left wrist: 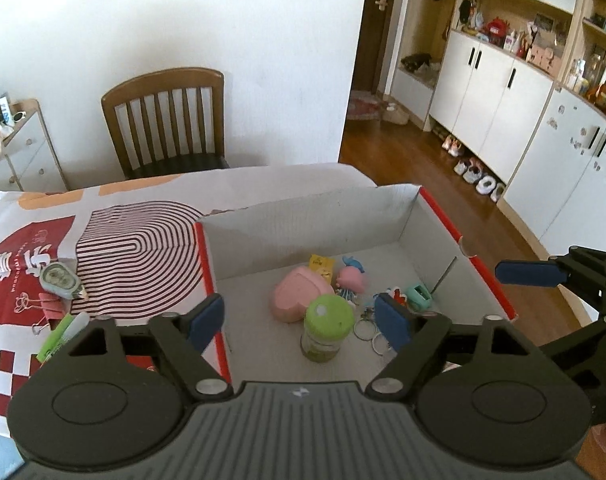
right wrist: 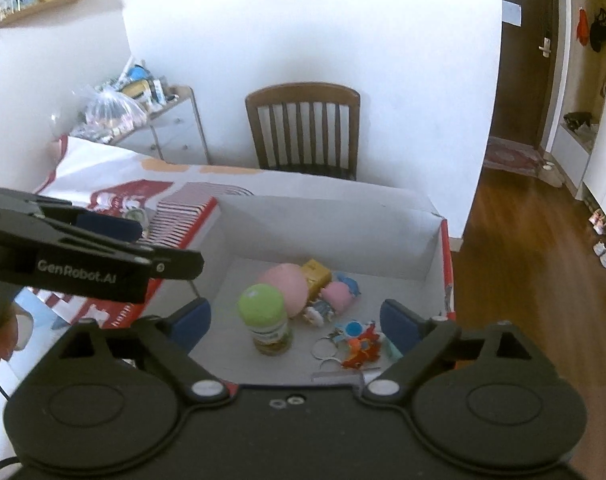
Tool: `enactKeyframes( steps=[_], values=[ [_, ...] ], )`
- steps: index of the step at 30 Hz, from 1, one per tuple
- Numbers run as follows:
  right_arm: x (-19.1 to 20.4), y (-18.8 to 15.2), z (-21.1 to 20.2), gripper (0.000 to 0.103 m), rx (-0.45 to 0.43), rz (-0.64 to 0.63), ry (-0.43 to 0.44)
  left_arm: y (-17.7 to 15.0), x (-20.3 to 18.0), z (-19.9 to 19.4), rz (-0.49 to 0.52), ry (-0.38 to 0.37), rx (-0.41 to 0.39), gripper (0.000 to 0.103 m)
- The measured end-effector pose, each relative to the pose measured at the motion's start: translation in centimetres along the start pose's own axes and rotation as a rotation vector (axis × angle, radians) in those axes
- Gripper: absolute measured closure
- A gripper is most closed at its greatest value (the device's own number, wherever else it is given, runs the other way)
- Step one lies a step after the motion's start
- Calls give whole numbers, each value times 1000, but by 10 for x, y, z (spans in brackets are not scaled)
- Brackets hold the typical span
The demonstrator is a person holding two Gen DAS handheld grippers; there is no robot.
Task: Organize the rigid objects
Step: 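Withdraw both tools from the shoebox back toward the remaining pile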
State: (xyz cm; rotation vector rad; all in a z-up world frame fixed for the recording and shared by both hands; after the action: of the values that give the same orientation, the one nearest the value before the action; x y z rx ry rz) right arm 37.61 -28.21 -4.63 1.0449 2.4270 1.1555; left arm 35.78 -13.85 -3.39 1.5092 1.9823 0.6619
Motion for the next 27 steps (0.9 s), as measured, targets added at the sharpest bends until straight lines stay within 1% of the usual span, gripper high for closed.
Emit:
enactKeyframes(
  steps=[4, 8, 16, 18, 20, 21, 27],
  values=[
    [10, 0, -8, 3, -21, 12, 14, -7, 7, -13, -23, -13, -10, 19],
    [23, 0, -14, 1, -38, 10, 30, -15, 16, -25, -43, -16, -23, 19],
    [56, 0, -22, 1, -62, -12, 35, -27, 46, -44, -74, -22, -23, 17],
    [64, 0, -21, 1, -60, -16, 28, -30, 56, -49, -80, -32, -35, 15],
    [74, 1, -20, 1, -57, -15, 24, -33, 70, -53, -93, -43, -49, 6],
    [79, 2, -19, 1, -55, -16, 22, -34, 76, -55, -97, -48, -55, 4],
    [113, 6, -13, 1, -43, -25, 12, -40, 123, -62, -129, -33, -85, 3]
  ],
)
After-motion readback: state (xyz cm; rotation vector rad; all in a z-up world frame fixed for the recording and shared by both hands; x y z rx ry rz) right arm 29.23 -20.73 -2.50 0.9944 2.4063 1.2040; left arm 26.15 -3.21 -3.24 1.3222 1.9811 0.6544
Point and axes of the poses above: each gripper's, at about its wrist camera, not at the fingertips, and z roughly the way its jaws point, x to its left, y to its top, the point moved 3 cm from there along z, roughly the way its jaws point, and after that the axes turned 5 degrees about -z, right-handed, at the moved point
